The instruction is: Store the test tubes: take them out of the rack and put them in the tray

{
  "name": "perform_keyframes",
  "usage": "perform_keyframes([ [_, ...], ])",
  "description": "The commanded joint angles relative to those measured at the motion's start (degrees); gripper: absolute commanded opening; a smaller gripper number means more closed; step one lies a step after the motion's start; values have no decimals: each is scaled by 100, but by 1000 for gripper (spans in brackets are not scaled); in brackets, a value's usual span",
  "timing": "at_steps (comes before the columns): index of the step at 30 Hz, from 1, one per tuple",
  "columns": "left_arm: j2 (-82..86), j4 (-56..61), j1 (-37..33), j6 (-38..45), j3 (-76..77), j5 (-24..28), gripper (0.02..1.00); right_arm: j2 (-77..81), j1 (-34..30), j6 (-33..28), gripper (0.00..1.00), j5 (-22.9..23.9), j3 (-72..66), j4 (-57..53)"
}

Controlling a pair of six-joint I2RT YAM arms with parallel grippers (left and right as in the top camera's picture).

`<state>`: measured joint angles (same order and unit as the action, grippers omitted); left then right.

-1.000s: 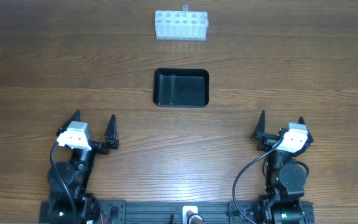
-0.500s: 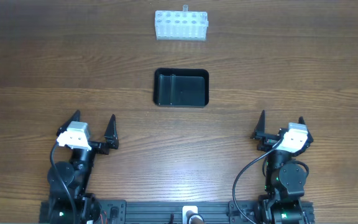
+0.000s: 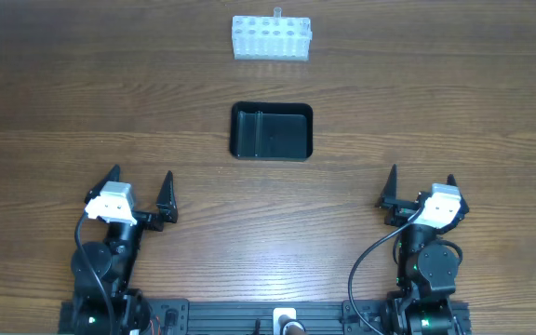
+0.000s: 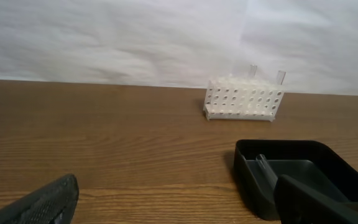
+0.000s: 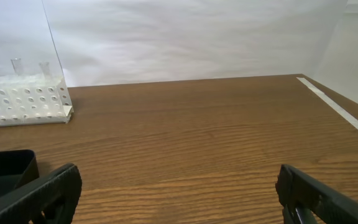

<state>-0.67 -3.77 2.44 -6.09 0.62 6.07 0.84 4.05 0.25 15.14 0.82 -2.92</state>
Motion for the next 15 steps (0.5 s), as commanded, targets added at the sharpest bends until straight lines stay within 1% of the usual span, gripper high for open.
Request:
perform_keyframes([
  [1,48,-11,-44,-76,-28,94,1000,-52,-24,55,991,-61,-52,15],
  [5,48,-11,-42,-76,-28,94,998,-50,-22,116,991,-68,-52,321],
  [7,48,-11,-44,-76,-28,94,1000,-13,-24,457,993,-74,-50,496],
  [8,48,-11,-44,-76,-28,94,998,33,-24,538,991,-105,-42,573],
  [9,48,-11,-42,-76,-28,94,1000,127,-24,542,993,-236,-2,629],
  [13,48,-11,-42,-76,-28,94,1000,966,-24,549,993,-485,485,737],
  [14,48,-11,-44,-76,-28,94,1000,1272,-24,549,991,-511,664,789],
  [15,48,-11,-42,-76,-28,94,998,1897,-22,546,991,-575,1034,881],
])
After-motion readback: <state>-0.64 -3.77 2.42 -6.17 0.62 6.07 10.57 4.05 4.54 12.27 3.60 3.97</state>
